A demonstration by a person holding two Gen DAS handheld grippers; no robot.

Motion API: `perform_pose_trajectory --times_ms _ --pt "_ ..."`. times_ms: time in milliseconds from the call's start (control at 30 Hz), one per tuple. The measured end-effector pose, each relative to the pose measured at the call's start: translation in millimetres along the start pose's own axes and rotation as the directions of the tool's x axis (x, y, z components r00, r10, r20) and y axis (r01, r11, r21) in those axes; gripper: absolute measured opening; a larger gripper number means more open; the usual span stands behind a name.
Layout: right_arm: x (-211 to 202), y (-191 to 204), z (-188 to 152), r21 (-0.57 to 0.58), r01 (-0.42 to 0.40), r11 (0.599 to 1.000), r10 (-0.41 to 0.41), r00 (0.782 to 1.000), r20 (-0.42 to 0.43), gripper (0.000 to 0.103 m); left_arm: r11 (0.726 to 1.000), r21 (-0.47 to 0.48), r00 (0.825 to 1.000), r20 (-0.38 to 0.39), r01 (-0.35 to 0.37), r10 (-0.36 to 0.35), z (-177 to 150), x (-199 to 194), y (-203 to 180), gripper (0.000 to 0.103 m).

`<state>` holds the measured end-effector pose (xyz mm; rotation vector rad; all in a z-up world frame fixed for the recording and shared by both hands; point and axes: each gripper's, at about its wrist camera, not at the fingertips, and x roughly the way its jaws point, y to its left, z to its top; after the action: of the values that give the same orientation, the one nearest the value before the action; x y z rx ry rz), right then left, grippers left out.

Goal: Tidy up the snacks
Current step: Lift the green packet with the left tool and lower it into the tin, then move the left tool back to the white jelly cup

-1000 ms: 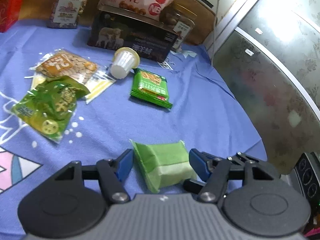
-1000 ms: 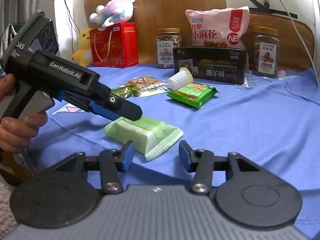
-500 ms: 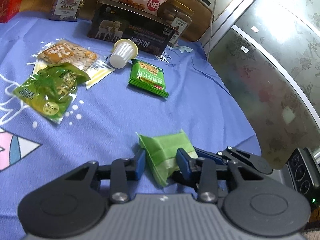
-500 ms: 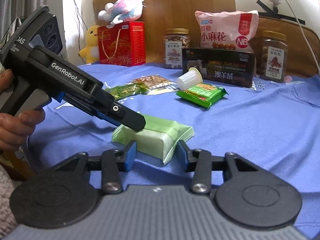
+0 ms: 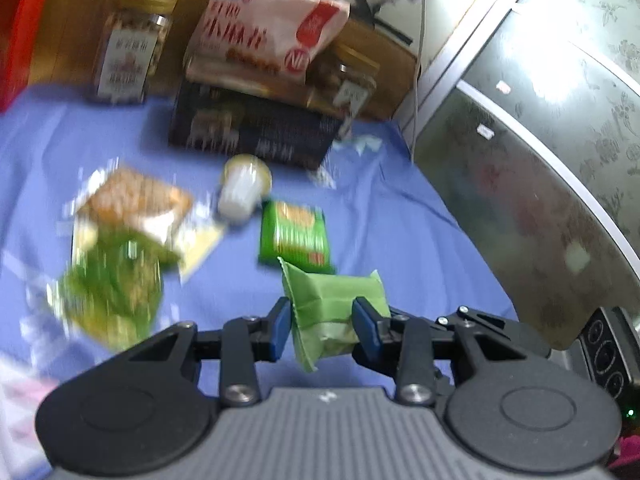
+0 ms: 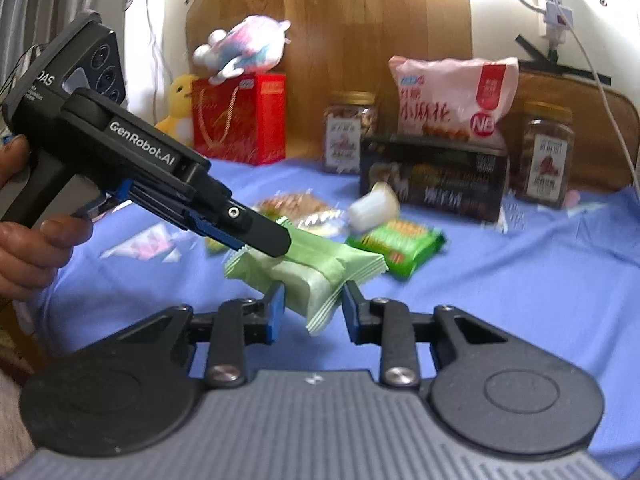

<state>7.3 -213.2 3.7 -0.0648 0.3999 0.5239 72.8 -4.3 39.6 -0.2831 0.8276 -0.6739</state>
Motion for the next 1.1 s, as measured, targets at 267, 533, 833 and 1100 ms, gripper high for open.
perform_pose_trajectory --times_ms 267,533,833,1100 --pt "47.1 -41.9 63.4 -0.079 0.076 0.994 -0.068 0.993 0.096 0.033 0.997 0.068 0.993 0.116 -0.041 0.033 95.5 26.1 2.2 0.035" --pt "132.9 -114.4 116.4 -0.012 0.069 0.998 -0.068 0.995 0.073 0.033 0.997 0.024 0.987 0.142 -0.077 0.072 187.2 89.5 37.7 0.035" --pt "199.9 -150.8 122.7 -0.025 0.048 0.999 -0.048 0.999 -0.014 0.033 0.99 -0.013 0.984 0.11 -0.143 0.143 213.0 136.7 76.3 0.036" --pt "218.5 -156.5 125.4 -0.017 0.03 0.999 -0.03 0.999 -0.009 0.042 0.978 -0.001 0.973 0.107 -0.207 0.206 215.6 151.4 85.7 0.049"
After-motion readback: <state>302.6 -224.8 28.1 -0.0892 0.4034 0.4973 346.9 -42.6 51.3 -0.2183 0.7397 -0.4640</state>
